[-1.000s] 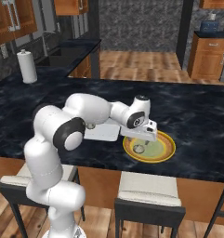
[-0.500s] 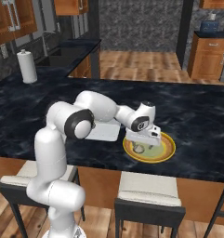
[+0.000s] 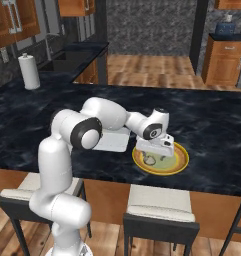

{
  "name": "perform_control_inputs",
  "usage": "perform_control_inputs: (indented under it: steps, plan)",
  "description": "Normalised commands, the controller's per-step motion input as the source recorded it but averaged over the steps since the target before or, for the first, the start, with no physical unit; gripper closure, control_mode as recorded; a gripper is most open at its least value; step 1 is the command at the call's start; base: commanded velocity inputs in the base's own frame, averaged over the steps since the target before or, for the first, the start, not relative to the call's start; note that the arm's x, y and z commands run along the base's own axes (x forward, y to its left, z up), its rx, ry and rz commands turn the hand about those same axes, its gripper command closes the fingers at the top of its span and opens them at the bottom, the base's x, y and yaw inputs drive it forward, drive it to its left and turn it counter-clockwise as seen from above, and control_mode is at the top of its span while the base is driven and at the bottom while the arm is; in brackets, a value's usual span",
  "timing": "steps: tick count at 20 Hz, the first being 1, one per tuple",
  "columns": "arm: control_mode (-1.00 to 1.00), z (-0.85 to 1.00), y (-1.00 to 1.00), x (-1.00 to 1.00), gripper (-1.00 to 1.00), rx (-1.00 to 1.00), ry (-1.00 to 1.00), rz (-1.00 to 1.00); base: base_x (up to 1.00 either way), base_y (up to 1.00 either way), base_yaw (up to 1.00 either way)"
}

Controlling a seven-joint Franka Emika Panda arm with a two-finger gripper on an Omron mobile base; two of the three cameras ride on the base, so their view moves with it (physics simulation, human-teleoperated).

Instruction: Place two dumplings into each of the tupperware containers and then place the containers in the fridge.

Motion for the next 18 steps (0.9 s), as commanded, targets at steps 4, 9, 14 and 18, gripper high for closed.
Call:
perform_control_inputs:
  steps: [4,9,14,18]
  plan:
    - [-1.0,0.0,0.11,-0.18,-1.0,0.0,0.0,0.0,0.0,0.0,0.0]
    - [-1.0,0.0,0.18,-0.05,-1.0,0.0,0.01,0.0,0.0,0.0,0.0]
    - [-1.0,-0.03,0.0,0.0,-1.0,0.0,0.03,0.0,0.0,0.0,0.0]
    - [-1.0,-0.11,0.0,0.0,-1.0,0.0,0.03,0.0,0.0,0.0,0.0]
